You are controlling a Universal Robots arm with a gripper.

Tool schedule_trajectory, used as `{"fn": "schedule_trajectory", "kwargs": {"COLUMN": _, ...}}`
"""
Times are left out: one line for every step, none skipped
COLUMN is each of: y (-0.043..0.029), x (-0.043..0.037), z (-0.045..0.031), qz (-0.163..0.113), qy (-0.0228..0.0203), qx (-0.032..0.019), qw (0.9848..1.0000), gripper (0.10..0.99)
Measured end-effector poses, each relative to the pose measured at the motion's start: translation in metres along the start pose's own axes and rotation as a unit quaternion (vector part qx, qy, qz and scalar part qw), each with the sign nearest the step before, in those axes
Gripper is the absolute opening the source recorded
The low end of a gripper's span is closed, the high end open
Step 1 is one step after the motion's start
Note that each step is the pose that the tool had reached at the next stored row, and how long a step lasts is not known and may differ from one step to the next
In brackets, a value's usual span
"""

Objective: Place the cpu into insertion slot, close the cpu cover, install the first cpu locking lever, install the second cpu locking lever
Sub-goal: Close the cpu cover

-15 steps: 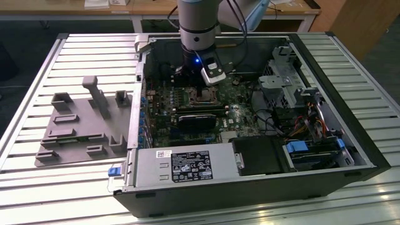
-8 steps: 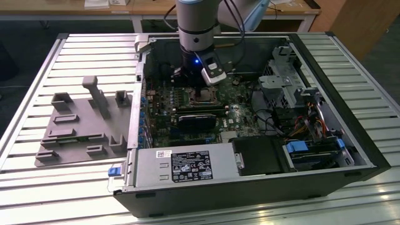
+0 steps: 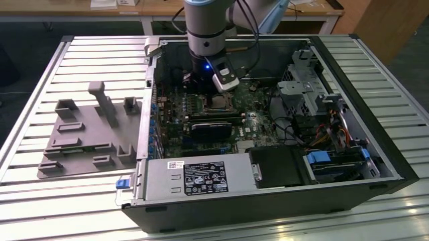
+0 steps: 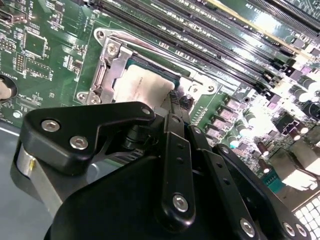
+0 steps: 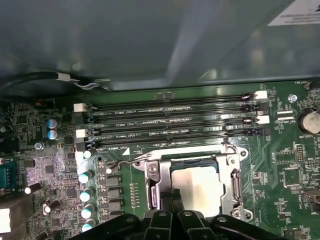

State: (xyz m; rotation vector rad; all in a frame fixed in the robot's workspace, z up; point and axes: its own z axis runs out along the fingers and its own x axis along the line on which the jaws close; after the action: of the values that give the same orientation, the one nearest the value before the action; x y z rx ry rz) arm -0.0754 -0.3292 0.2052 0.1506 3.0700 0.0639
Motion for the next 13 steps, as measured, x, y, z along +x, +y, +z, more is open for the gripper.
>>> {"fn": "schedule_trajectory", "kwargs": {"y": 0.0000, "x": 0.0001, "z": 0.0002, "qz": 0.000, "qy": 0.0000, "qx": 0.0000, "qw": 1.0000, "gripper": 0.102}}
{"fn": "schedule_trajectory", "kwargs": {"y": 0.0002, "x": 0.0003, "z": 0.0004, "qz": 0.000, "qy": 0.0000, "qx": 0.0001, "qw": 1.0000, "gripper": 0.102}}
{"fn": "schedule_trajectory", "kwargs": {"y": 0.0002, "x": 0.0003, "z": 0.0005, "qz": 0.000, "qy": 0.0001, "qx": 0.0000, "qw": 1.0000, "gripper": 0.102}}
{"fn": "schedule_trajectory", "kwargs": {"y": 0.0003, "x": 0.0004, "z": 0.0006, "qz": 0.000, "qy": 0.0001, "qx": -0.0002, "qw": 1.0000, "gripper": 0.102}}
{"fn": "schedule_trajectory", "kwargs": {"y": 0.0004, "x": 0.0005, "z": 0.0007, "qz": 0.000, "qy": 0.0001, "qx": -0.0006, "qw": 1.0000, "gripper": 0.102}}
{"fn": "schedule_trajectory", "kwargs": {"y": 0.0005, "x": 0.0005, "z": 0.0008, "qz": 0.000, "qy": 0.0001, "qx": -0.0014, "qw": 1.0000, "gripper": 0.102}}
{"fn": "schedule_trajectory", "kwargs": {"y": 0.0005, "x": 0.0006, "z": 0.0009, "qz": 0.000, "qy": 0.0002, "qx": -0.0022, "qw": 1.0000, "gripper": 0.102}}
{"fn": "schedule_trajectory", "kwargs": {"y": 0.0005, "x": 0.0011, "z": 0.0010, "qz": 0.000, "qy": 0.0002, "qx": -0.0030, "qw": 1.0000, "gripper": 0.102}}
{"fn": "schedule_trajectory", "kwargs": {"y": 0.0004, "x": 0.0016, "z": 0.0010, "qz": 0.000, "qy": 0.0003, "qx": -0.0036, "qw": 1.0000, "gripper": 0.102}}
{"fn": "schedule_trajectory", "kwargs": {"y": 0.0004, "x": 0.0023, "z": 0.0011, "qz": 0.000, "qy": 0.0003, "qx": -0.0040, "qw": 1.0000, "gripper": 0.102}}
{"fn": "schedule_trajectory", "kwargs": {"y": 0.0003, "x": 0.0033, "z": 0.0013, "qz": 0.000, "qy": 0.0003, "qx": -0.0042, "qw": 1.0000, "gripper": 0.102}}
{"fn": "schedule_trajectory", "kwargs": {"y": 0.0001, "x": 0.0044, "z": 0.0013, "qz": 0.000, "qy": 0.0004, "qx": -0.0042, "qw": 1.0000, "gripper": 0.102}}
{"fn": "schedule_trajectory", "kwargs": {"y": 0.0001, "x": 0.0053, "z": 0.0015, "qz": 0.000, "qy": 0.0004, "qx": -0.0044, "qw": 1.0000, "gripper": 0.102}}
